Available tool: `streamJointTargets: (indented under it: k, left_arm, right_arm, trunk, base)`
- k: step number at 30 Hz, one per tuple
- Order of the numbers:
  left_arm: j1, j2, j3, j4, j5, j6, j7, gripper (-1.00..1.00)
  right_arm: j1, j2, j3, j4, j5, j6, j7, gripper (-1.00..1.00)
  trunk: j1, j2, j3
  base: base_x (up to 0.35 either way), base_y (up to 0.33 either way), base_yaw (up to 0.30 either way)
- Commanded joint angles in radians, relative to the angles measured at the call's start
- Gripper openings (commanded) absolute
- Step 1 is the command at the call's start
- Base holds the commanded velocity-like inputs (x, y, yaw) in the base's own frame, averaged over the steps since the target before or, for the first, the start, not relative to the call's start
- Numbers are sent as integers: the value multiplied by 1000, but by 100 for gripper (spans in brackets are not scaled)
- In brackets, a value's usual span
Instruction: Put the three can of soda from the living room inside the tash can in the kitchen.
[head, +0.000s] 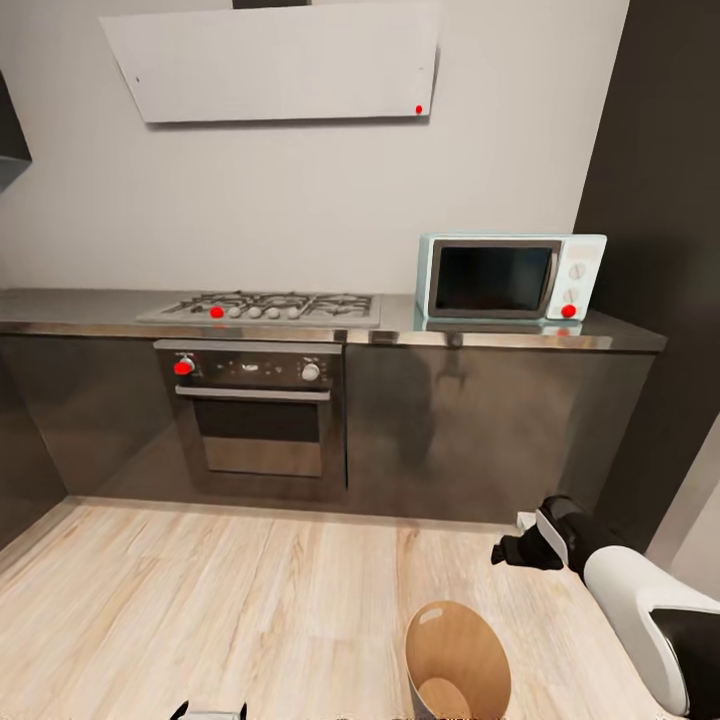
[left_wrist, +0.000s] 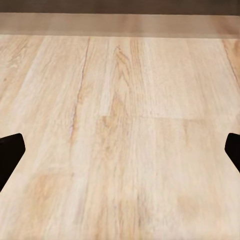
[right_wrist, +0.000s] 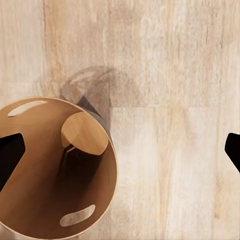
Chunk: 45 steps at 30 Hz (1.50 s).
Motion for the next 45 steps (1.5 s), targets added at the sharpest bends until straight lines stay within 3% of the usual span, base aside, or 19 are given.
streamJointTargets:
  k: [1, 11, 19, 31, 37, 40, 45]
  left_arm:
    - [0, 0, 0, 0, 0, 0, 0, 100]
    - [0, 1, 0, 0, 0, 1, 0, 100]
    - [0, 1, 0, 0, 0, 0, 0, 100]
    - [0, 1, 0, 1, 0, 1, 0, 100]
    - [0, 1, 0, 2, 0, 1, 0, 100]
    - [0, 1, 0, 1, 0, 1, 0, 100]
    - [0, 1, 0, 1, 0, 1, 0, 100]
  right_arm:
    - [1, 1, 0, 0, 0, 0, 0, 100]
    - [8, 14, 1, -1, 1, -2, 0, 100]
    - [8, 19, 5, -1, 2, -2, 0, 100]
    - [8, 19, 5, -8, 1, -5, 0, 100]
    - [8, 18, 4, -7, -1, -51, 1, 100]
    - [8, 18, 3, -6, -2, -57, 2, 100]
    - [8, 18, 3, -4, -4, -61, 3, 100]
  trunk:
    - [4, -7, -3]
    - [42, -77, -35]
    - [42, -77, -35]
    - [88, -161, -72]
    - [111, -203, -91]
    - [113, -204, -103]
    - [113, -204, -103]
  base:
    - [0, 0, 0]
    - [0, 0, 0]
    - [0, 0, 0]
    - [0, 0, 0]
    - [0, 0, 0]
    - [0, 0, 0]
    - [0, 0, 0]
